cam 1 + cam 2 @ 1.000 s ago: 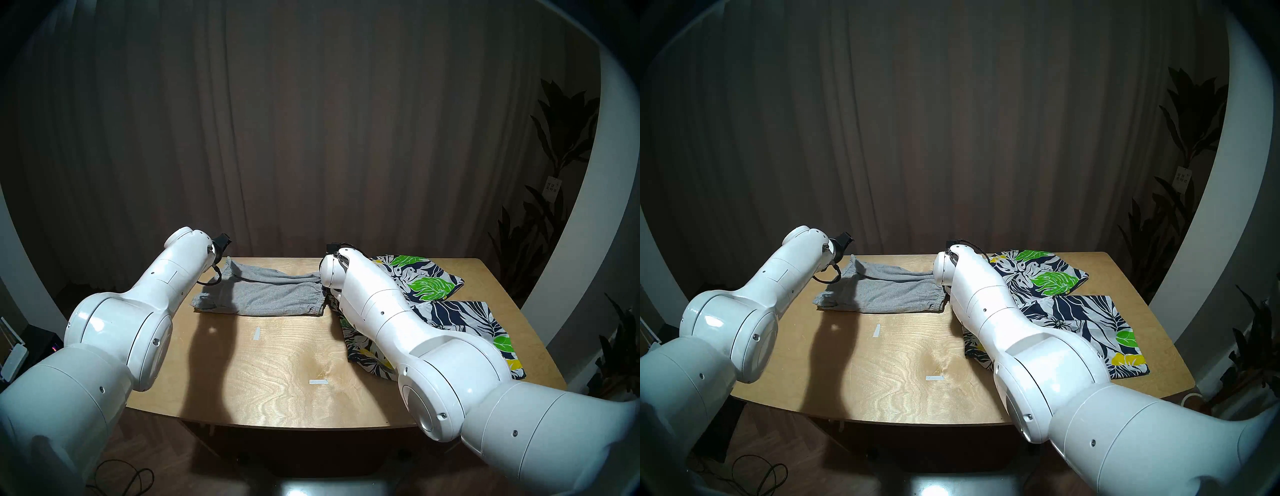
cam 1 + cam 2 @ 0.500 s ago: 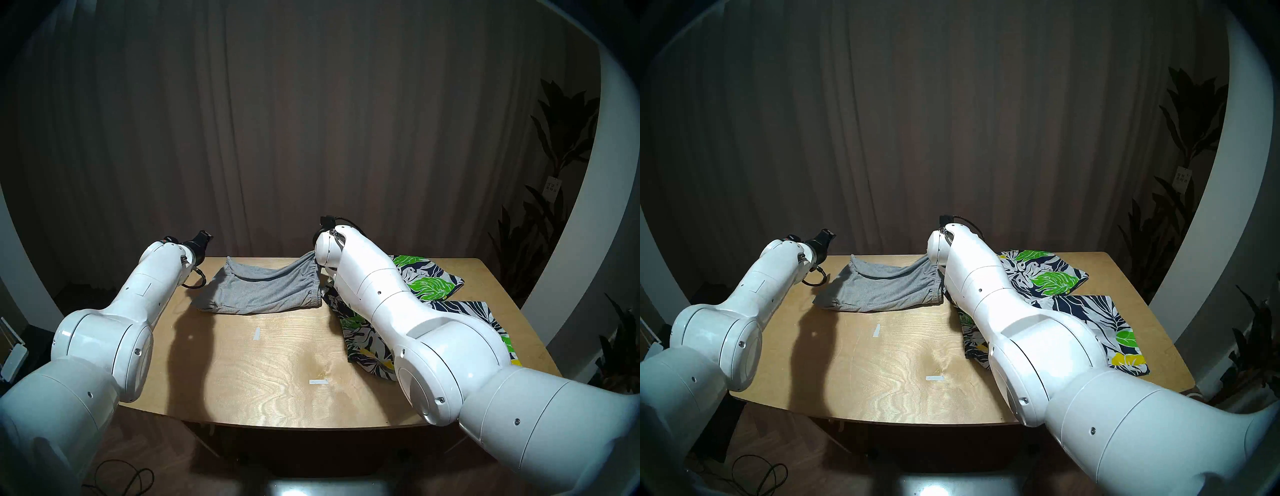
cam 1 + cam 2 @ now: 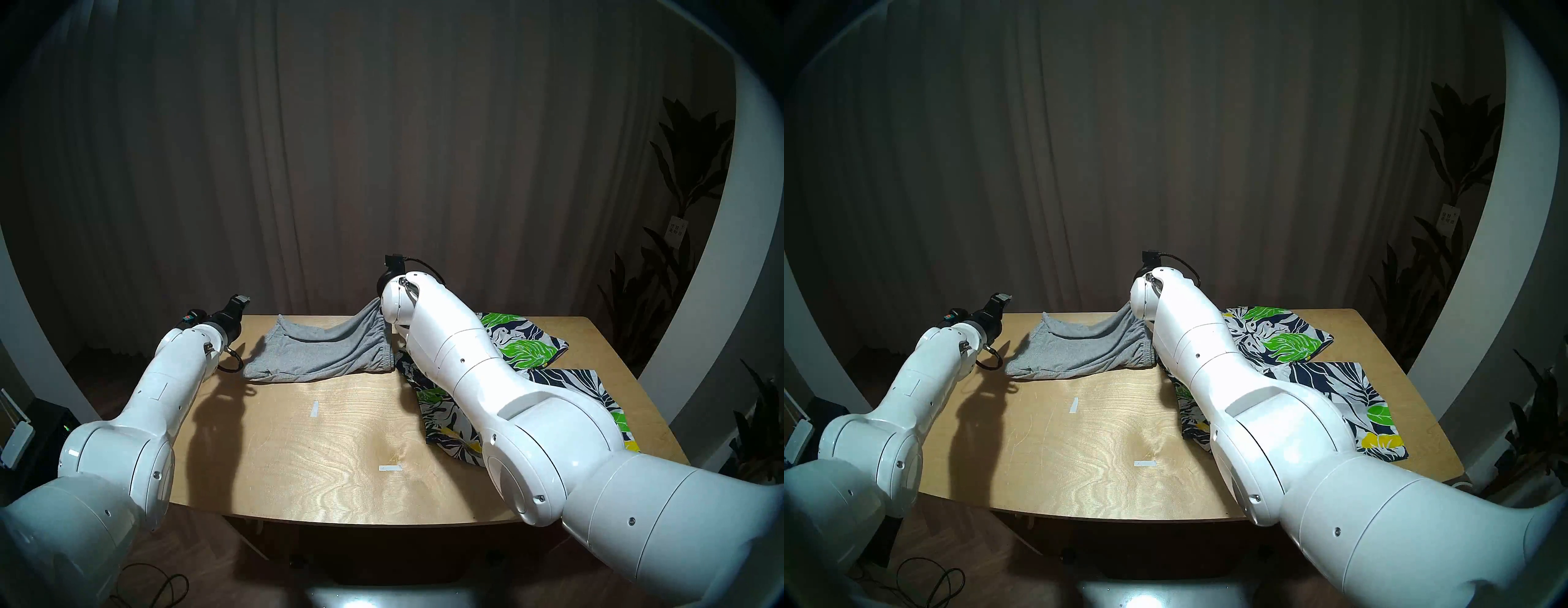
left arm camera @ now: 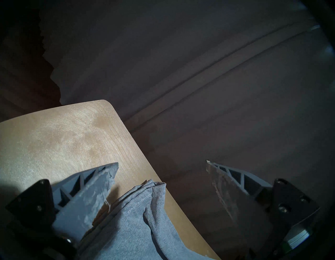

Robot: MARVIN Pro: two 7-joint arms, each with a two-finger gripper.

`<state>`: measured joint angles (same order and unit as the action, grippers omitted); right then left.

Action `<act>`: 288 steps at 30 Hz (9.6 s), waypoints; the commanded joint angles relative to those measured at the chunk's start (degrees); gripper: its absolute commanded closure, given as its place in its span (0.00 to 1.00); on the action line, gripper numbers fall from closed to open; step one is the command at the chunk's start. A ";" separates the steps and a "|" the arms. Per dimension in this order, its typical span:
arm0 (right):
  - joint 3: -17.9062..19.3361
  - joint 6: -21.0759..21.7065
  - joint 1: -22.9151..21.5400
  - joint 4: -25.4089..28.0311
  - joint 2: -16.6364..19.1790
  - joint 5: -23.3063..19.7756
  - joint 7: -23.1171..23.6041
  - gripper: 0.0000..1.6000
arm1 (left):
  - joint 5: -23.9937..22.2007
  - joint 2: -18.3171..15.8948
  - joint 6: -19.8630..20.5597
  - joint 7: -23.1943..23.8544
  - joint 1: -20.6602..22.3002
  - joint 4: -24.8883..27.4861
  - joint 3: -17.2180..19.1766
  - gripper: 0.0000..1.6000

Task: Fold pants twice and stack them

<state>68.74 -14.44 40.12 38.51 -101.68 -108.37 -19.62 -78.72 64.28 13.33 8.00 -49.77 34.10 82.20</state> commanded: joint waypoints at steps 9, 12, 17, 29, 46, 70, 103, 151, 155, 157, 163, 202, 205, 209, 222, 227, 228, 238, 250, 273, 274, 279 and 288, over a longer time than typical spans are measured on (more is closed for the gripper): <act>1.67 -4.36 1.02 3.17 -1.31 -0.77 -3.03 0.00 | -2.77 -3.08 -1.48 7.94 -10.59 12.56 3.45 0.00; 1.82 -4.22 1.30 5.00 -1.22 -0.89 -3.40 0.00 | -3.87 -3.11 -1.61 9.25 -13.03 15.01 4.52 0.00; 2.03 -4.00 2.11 7.54 -0.32 -1.21 -3.87 0.00 | -5.71 -2.46 -1.11 10.87 -16.39 17.71 5.79 0.00; 3.05 -4.04 3.41 11.79 2.18 -1.90 -4.09 0.00 | -8.32 0.96 0.20 12.88 -22.48 22.79 5.46 0.00; 3.34 -2.41 6.77 14.24 4.59 -2.86 -4.60 0.00 | -9.72 1.72 -1.84 16.34 -27.55 34.07 7.38 0.00; 3.06 1.85 10.10 18.87 7.46 -4.02 -4.48 0.00 | -9.24 5.25 -6.78 13.81 -37.53 44.43 7.00 0.00; -0.24 9.74 14.94 28.91 12.12 -6.64 -4.49 0.00 | -2.51 5.93 -15.57 1.38 -47.18 57.68 10.74 0.00; 0.90 26.93 34.38 61.06 28.23 -16.53 -10.40 0.00 | -7.43 3.16 -1.05 -42.89 -45.02 66.67 15.42 0.00; 0.66 27.34 32.83 58.66 26.76 -17.25 -10.51 0.00 | -10.41 2.63 -0.31 -39.53 -45.83 64.99 16.86 0.00; 0.40 26.85 31.85 57.36 25.97 -16.85 -10.57 0.00 | -11.46 2.62 0.14 -37.38 -46.27 64.49 17.53 0.00; -0.19 26.28 28.82 53.06 23.87 -16.49 -10.71 0.00 | -10.42 0.78 2.37 -32.69 -45.31 60.81 16.17 0.00; -1.80 22.96 27.41 50.10 22.79 -14.09 -9.71 0.00 | -5.86 -0.35 4.29 -20.78 -33.89 45.33 9.87 0.00; -1.65 22.76 27.26 49.96 22.80 -13.85 -9.53 0.00 | -5.37 -0.48 4.67 -22.30 -33.52 45.13 9.32 0.00; -1.50 22.47 27.13 49.98 22.68 -13.58 -9.36 0.00 | -4.99 -0.53 4.90 -23.17 -33.02 44.43 8.86 0.00; -1.42 21.93 26.94 50.08 22.32 -12.79 -8.96 0.00 | -3.31 0.90 4.92 -23.50 -26.35 36.87 5.69 0.00; -1.12 21.62 26.78 50.06 22.36 -12.57 -8.93 0.00 | -2.74 1.09 5.42 -22.52 -24.66 34.58 4.54 0.00; -1.05 21.66 26.70 49.90 22.36 -12.59 -8.86 0.00 | -2.59 1.05 5.60 -22.24 -24.36 34.13 4.27 0.00; -0.81 21.72 26.34 49.20 22.30 -12.55 -8.58 0.00 | -1.23 1.62 5.80 -21.10 -21.98 30.33 2.65 0.00; -0.16 21.65 26.40 49.13 22.37 -12.73 -8.32 0.00 | 0.04 2.08 6.24 -20.99 -19.89 27.68 1.29 0.62; 0.79 21.94 27.73 49.74 22.80 -12.91 -7.99 0.00 | 4.44 2.09 2.72 -27.76 -18.92 33.39 0.77 1.00; 0.84 21.97 27.84 49.77 22.82 -12.92 -7.98 0.00 | 4.88 2.06 2.61 -28.30 -18.59 33.55 0.57 1.00; 1.19 21.92 28.38 50.09 22.91 -13.13 -8.01 0.00 | 5.43 2.60 2.54 -29.17 -16.63 33.32 0.20 1.00; 2.15 21.85 28.96 50.50 23.24 -13.49 -7.99 0.00 | 6.83 3.79 2.63 -29.64 -13.70 32.58 -1.89 1.00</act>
<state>70.09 7.51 69.01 87.28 -78.74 -121.65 -28.20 -73.05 67.40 16.26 -22.40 -67.82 65.67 81.47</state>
